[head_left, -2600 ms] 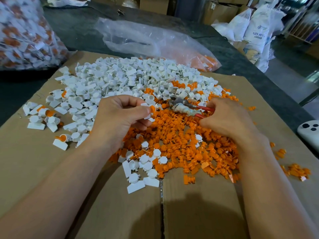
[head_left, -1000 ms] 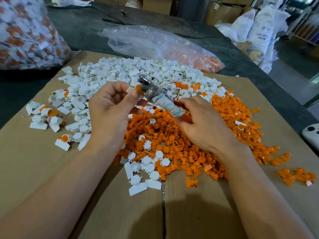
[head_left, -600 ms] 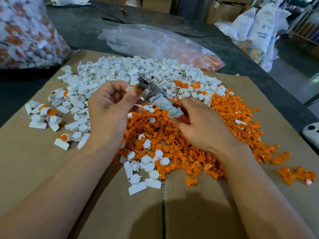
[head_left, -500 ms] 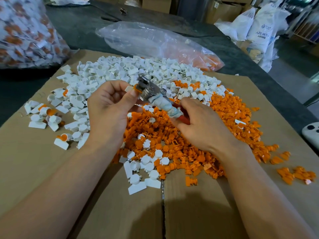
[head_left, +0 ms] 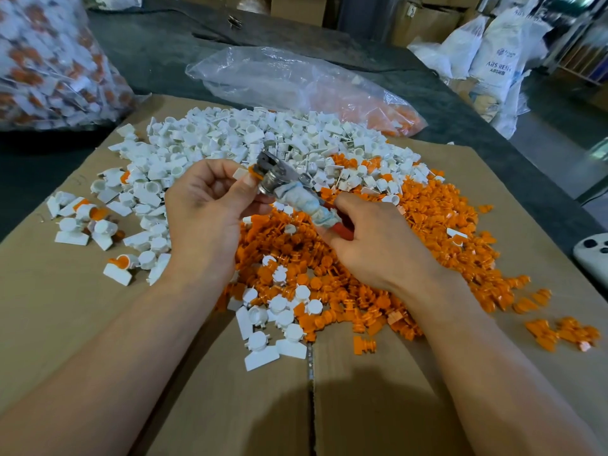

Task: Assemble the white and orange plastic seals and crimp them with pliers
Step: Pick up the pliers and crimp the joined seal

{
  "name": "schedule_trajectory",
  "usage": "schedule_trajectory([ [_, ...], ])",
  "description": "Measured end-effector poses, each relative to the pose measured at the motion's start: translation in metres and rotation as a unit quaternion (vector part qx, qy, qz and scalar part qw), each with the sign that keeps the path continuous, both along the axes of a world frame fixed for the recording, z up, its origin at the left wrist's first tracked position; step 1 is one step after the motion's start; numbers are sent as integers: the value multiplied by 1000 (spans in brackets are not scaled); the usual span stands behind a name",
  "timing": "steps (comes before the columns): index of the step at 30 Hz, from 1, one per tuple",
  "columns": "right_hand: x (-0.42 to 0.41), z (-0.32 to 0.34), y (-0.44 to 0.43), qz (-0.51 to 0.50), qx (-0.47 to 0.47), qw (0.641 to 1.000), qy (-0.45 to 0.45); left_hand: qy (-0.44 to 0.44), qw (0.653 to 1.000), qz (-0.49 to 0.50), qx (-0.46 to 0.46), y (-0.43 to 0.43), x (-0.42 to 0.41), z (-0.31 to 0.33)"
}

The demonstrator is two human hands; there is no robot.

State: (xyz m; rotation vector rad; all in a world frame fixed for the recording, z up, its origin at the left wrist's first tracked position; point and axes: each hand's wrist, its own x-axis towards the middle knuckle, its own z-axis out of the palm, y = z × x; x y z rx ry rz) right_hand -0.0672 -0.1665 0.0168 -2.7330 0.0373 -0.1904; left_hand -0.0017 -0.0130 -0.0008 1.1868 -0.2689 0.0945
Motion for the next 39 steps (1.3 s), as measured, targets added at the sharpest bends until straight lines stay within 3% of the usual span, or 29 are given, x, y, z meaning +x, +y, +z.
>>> schedule_trajectory([
  [11,1,-1,2,-7,-13,1000,5,20,1000,9,0,0,-1,1],
  [27,5,-7,-9,-35,-41,997,-59,62,998,-4,-22,0,0,1],
  [34,10,-7,-36,-146,-86,981,-89,156,977,-33,-138,6,8,3],
  [39,13,-10,-53,-211,-101,970,-74,196,955,16,-223,13,17,4],
])
